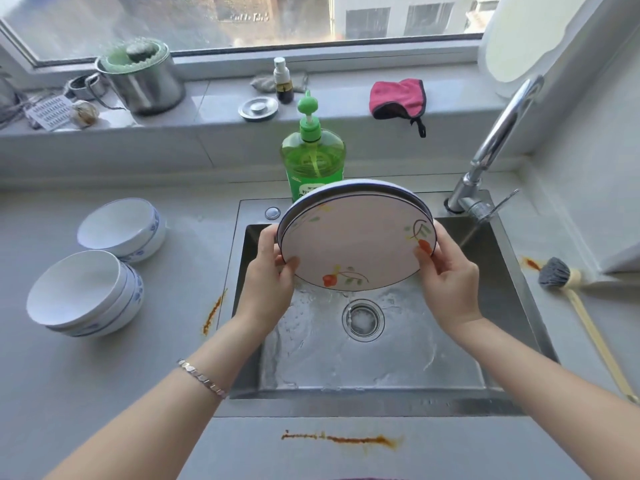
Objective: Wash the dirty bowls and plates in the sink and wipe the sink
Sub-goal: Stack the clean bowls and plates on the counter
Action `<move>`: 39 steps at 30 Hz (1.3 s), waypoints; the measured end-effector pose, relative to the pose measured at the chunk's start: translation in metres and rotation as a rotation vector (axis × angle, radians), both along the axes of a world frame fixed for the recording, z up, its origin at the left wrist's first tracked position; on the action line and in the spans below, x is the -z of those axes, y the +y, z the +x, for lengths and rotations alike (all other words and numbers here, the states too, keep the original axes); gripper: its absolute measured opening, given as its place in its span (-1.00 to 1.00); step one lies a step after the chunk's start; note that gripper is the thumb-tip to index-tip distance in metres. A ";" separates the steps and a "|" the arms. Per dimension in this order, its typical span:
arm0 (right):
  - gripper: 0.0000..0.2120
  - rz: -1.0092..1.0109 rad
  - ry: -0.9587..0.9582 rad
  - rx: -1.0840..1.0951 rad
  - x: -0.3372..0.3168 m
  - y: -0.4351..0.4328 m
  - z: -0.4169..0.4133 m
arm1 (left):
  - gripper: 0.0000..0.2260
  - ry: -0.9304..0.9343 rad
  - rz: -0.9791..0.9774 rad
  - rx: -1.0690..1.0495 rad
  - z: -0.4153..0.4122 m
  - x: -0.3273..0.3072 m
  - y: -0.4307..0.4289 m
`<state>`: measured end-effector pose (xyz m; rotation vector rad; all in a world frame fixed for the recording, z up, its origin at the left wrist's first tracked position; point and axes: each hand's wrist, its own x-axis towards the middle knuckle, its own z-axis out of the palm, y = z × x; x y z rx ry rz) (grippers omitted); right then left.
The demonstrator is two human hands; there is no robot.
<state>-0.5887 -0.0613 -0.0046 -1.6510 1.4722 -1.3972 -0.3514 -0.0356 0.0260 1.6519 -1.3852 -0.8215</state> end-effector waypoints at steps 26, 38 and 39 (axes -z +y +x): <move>-0.57 -0.026 0.011 0.006 -0.001 0.000 -0.001 | -0.59 0.080 -0.010 -0.028 0.001 -0.004 0.003; -0.65 0.649 -0.013 -0.335 -0.044 -0.010 0.035 | -0.64 0.187 0.436 -0.127 0.047 -0.020 0.024; -0.66 0.753 -0.025 -0.376 -0.047 -0.010 0.045 | -0.66 0.227 0.516 -0.143 0.058 -0.020 0.029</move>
